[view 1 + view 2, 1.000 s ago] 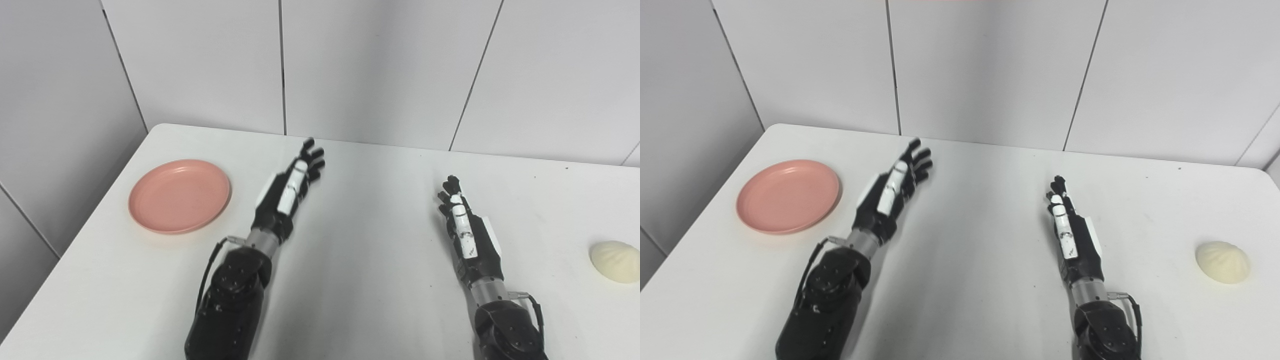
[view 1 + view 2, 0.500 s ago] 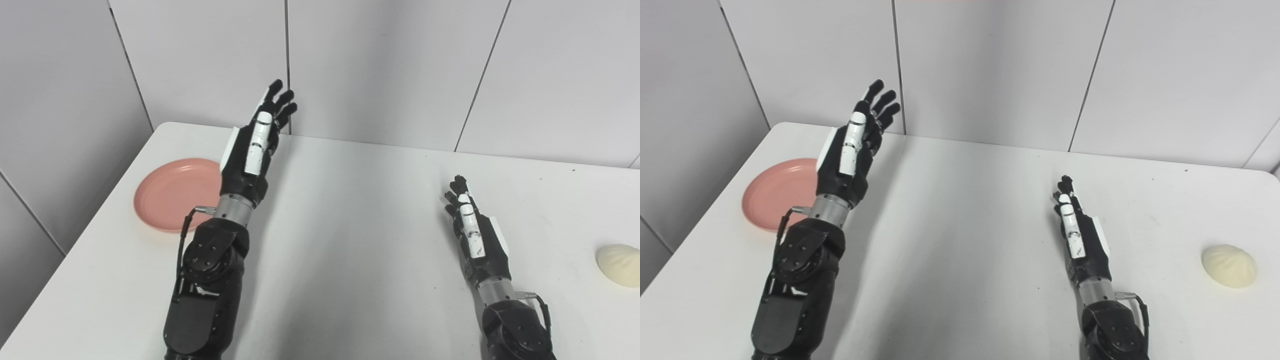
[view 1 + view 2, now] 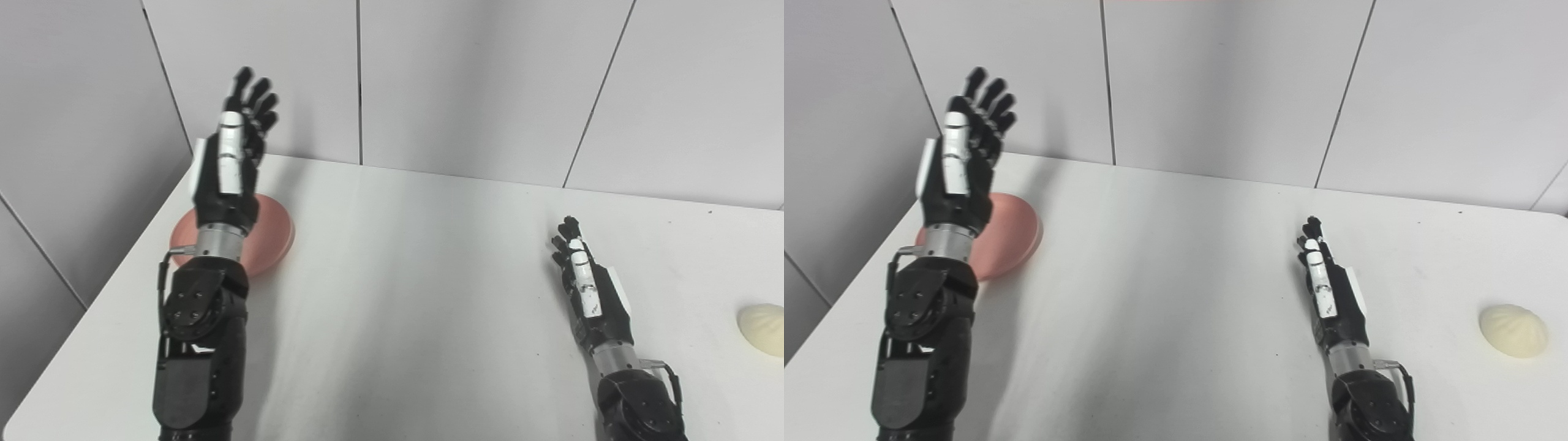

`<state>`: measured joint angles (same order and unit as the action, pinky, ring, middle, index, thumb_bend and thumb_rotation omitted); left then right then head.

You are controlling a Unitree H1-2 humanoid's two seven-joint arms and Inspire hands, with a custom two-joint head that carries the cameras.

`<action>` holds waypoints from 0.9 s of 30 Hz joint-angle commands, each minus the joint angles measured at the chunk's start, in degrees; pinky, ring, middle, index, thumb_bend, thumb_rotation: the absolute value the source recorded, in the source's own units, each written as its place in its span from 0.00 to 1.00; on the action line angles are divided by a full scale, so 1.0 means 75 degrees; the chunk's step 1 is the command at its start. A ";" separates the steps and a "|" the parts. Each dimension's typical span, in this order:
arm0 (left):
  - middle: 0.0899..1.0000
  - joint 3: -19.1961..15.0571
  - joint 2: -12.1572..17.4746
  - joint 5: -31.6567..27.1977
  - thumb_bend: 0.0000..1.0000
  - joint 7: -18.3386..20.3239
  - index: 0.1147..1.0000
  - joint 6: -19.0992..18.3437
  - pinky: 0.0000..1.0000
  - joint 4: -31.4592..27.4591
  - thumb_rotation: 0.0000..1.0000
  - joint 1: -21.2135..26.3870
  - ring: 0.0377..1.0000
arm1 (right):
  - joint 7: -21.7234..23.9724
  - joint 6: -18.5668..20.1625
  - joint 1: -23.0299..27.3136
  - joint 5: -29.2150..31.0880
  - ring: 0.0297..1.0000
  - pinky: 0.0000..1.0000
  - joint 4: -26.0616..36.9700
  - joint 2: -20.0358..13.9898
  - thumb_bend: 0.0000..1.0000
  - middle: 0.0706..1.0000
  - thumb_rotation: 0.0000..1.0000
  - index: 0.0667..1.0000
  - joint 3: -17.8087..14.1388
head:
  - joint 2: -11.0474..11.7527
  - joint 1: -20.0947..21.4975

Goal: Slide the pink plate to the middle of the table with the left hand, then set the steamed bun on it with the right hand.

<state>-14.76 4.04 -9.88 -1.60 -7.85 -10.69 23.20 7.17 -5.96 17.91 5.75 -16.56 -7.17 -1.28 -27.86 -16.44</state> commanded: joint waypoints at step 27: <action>0.97 -0.1866 0.1471 -0.1647 0.56 -0.0281 0.98 0.1420 1.00 0.2024 1.00 0.0343 0.97 | 0.0166 -0.0299 -0.0478 0.0022 0.98 1.00 -0.0334 -0.0150 0.17 1.00 1.00 1.00 -0.0099 | -0.0122 -0.0177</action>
<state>-28.57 13.36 -21.46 -3.84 0.75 5.07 23.39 8.14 -6.22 17.83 5.81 -16.44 -7.55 -1.37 -28.74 -17.75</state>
